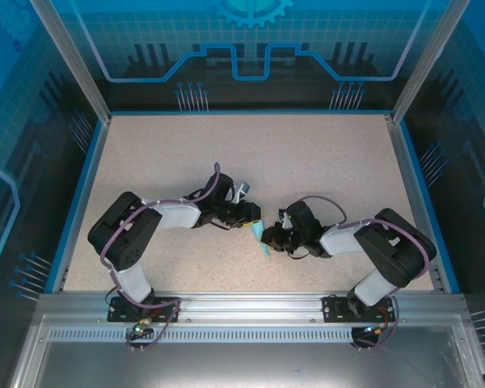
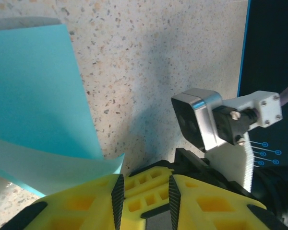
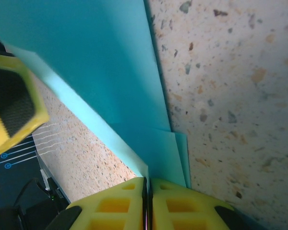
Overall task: Fold a paper plane with a square sheet of paper (pick it up from the middle)
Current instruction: Fold the wing for the fifth time at the center of the table.
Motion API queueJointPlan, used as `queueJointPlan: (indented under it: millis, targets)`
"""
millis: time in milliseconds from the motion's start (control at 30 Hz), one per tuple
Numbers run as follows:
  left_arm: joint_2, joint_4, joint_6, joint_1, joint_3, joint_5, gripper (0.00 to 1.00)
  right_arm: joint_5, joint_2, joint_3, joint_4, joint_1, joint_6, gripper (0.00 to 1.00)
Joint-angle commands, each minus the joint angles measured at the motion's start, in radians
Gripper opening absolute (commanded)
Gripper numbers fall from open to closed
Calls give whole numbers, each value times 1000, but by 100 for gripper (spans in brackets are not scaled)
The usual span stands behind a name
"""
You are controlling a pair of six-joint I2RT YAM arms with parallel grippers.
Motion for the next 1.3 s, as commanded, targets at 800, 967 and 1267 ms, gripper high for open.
queueJointPlan:
  millis: [800,967,1267]
  targets:
    - [139,-99,116,-1,47,-25,28,-21,-141,62,-343,1,-145,26]
    - [136,-104,120,-2,49,-19,28,-33,-154,76,-362,3,-169,23]
    - [137,-115,116,-1,49,-15,28,-63,-66,117,-371,53,-237,7]
